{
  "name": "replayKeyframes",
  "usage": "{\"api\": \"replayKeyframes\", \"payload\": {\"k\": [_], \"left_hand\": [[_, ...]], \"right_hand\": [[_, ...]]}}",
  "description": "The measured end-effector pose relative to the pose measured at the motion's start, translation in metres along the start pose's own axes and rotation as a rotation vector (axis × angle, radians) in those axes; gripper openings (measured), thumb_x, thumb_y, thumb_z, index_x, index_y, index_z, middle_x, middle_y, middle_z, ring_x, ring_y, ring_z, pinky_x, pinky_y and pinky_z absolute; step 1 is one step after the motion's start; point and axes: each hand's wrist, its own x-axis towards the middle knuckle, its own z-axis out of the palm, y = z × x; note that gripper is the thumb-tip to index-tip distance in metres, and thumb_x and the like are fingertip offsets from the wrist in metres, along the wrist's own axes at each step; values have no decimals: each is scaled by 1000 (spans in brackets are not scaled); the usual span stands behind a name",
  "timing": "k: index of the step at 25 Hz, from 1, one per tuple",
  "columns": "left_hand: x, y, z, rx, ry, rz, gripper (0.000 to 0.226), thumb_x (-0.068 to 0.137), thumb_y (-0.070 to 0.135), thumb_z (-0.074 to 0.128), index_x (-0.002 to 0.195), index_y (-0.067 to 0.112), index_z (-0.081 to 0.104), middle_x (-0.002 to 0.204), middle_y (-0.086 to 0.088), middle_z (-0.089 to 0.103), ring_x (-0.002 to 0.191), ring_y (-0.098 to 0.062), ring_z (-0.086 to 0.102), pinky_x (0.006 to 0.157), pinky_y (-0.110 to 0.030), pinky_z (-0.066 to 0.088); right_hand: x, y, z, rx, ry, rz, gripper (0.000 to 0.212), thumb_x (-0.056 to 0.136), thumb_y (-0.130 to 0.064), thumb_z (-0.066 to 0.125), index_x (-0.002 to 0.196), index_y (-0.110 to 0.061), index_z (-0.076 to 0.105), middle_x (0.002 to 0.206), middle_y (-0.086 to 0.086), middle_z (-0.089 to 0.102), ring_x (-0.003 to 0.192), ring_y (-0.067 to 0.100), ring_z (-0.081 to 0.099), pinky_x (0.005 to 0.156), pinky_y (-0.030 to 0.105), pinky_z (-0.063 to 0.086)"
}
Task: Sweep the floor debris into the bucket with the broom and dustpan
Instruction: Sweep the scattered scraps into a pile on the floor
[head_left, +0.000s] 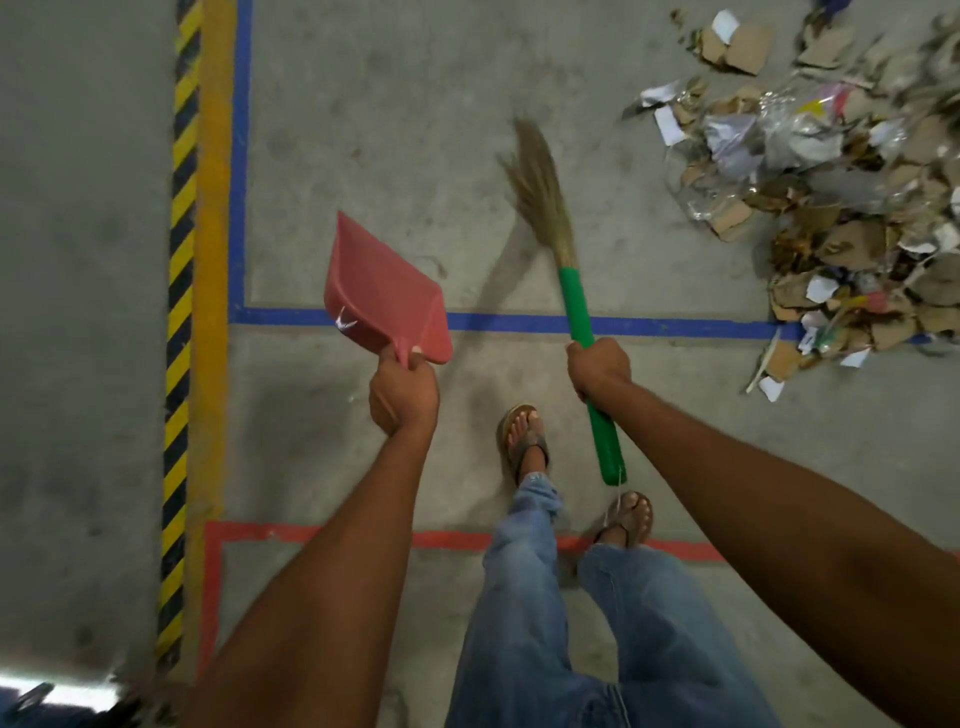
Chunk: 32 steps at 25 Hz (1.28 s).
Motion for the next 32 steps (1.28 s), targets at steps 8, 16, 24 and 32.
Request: {"api": "replayKeyframes", "payload": {"k": [8,16,24,32], "left_hand": [[-25,96,40,-2,-167,287,36,100,39,56,130,22,66,120,-15,71,111,-40,63,86,-40,47],[-19,179,59,29,-196,420,27,100,36,57,118,19,69,109,-16,72,104,-40,64,79,-37,42],[-18,317,77,8,-232,499,27,101,36,56,119,20,69,108,-14,72,105,-40,65,79,-36,41],[37,411,138,40,-248,600,25,100,35,56,111,18,71,104,-10,73,101,-35,65,79,-34,41]], "right_hand": [[38,27,-61,101,-11,-11,46,94,-51,61,105,-7,67,103,16,72,92,37,71,75,38,57],[52,75,-148,374,151,218,54,89,-63,51,92,-10,63,83,16,72,70,36,71,58,41,59],[30,32,-195,197,-27,-52,37,97,-56,53,87,-21,55,79,-2,65,74,19,64,63,34,47],[245,-99,-206,618,-27,350,46,97,-44,58,107,1,65,73,13,69,49,25,62,44,28,47]]}}
